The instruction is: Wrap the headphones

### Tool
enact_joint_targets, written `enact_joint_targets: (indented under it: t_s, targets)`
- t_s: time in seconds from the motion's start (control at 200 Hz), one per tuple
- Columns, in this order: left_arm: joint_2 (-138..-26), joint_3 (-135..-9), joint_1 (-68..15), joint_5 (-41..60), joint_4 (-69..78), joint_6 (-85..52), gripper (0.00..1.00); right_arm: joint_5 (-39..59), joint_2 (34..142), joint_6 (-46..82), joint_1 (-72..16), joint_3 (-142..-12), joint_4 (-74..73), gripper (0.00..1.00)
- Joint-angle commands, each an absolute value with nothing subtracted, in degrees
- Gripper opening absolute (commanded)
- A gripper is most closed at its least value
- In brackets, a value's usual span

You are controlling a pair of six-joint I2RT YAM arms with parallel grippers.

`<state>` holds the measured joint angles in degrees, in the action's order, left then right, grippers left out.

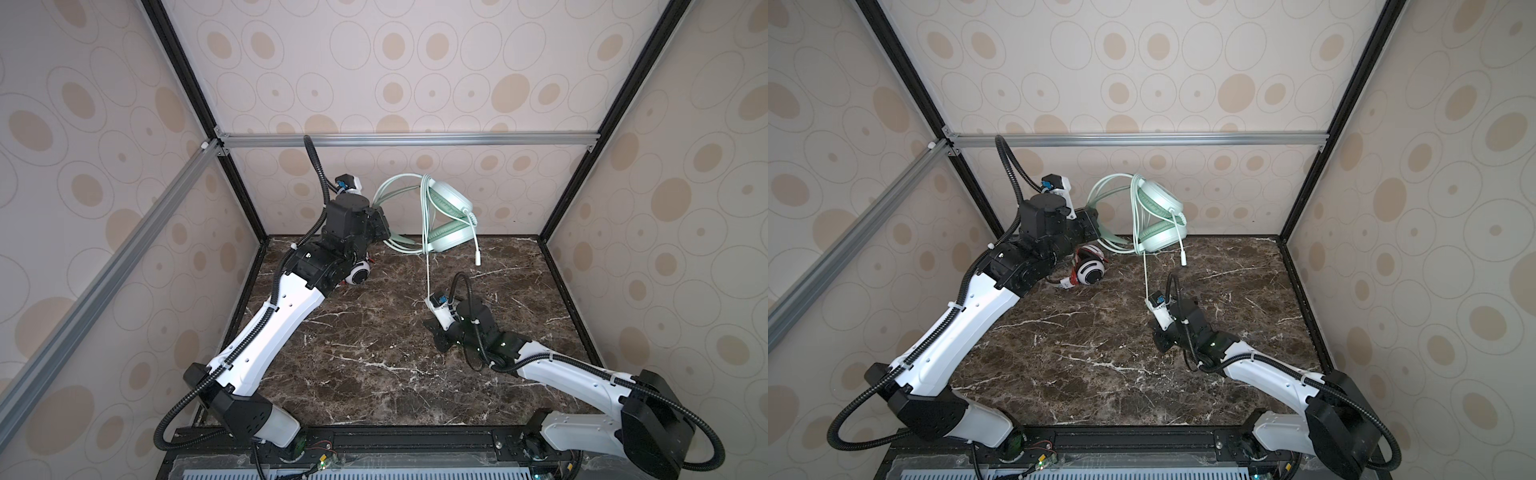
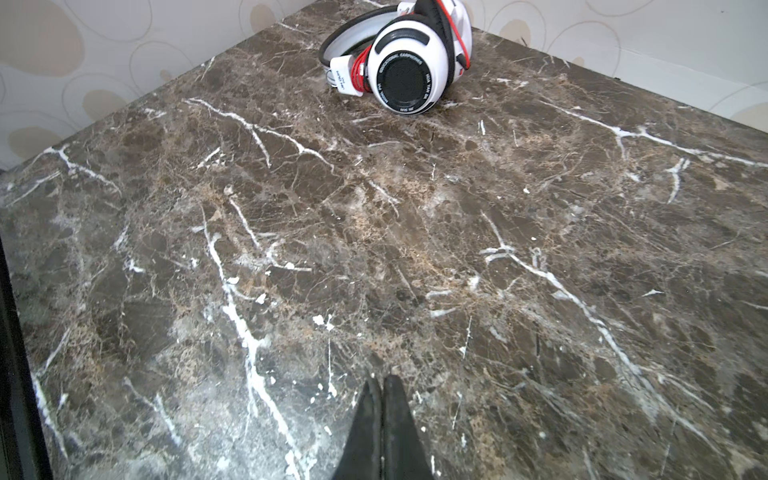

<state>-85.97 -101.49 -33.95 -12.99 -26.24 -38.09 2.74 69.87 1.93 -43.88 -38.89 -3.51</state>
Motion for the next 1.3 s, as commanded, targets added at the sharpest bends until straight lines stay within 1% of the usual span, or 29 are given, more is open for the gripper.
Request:
enact_joint_targets:
  t_s: [0.0, 0.115, 0.31, 0.495, 0.79, 1.015, 1.295]
  targets:
    - [-86.2, -104.3, -33.0, -15.8, -16.8, -45.1, 0.00, -3.2, 68.3, -1.0, -47.6, -39.9, 3.2, 0.00]
    - [-87.1, -103.8, -32.9, -17.4, -16.8, -43.0, 0.00, -6.1, 67.0, -2.4, -50.9, -41.8, 6.7, 0.00]
    - [-86.8, -100.0, -32.7, -22.6, -16.0, -35.0, 0.00, -10.2, 65.7, -6.9, -55.7, -50.5, 18.0, 0.00]
    - [-86.1, -95.4, -32.7, -26.3, -15.6, -27.9, 0.00, -11.8, 65.4, -11.5, -56.8, -59.6, 26.1, 0.00]
    - [-84.1, -89.0, -32.9, -29.6, -18.1, -17.8, 0.00, -15.9, 73.3, -17.5, -56.7, -79.8, 38.8, 0.00]
    - [-81.4, -84.6, -33.3, -28.7, -19.1, -11.3, 0.00, -20.2, 79.2, -22.2, -56.7, -92.8, 46.5, 0.00]
    - [-77.0, -78.2, -36.5, -24.0, -18.8, 0.0, 0.00, -27.2, 84.9, -30.5, -55.9, -102.3, 50.5, 0.00]
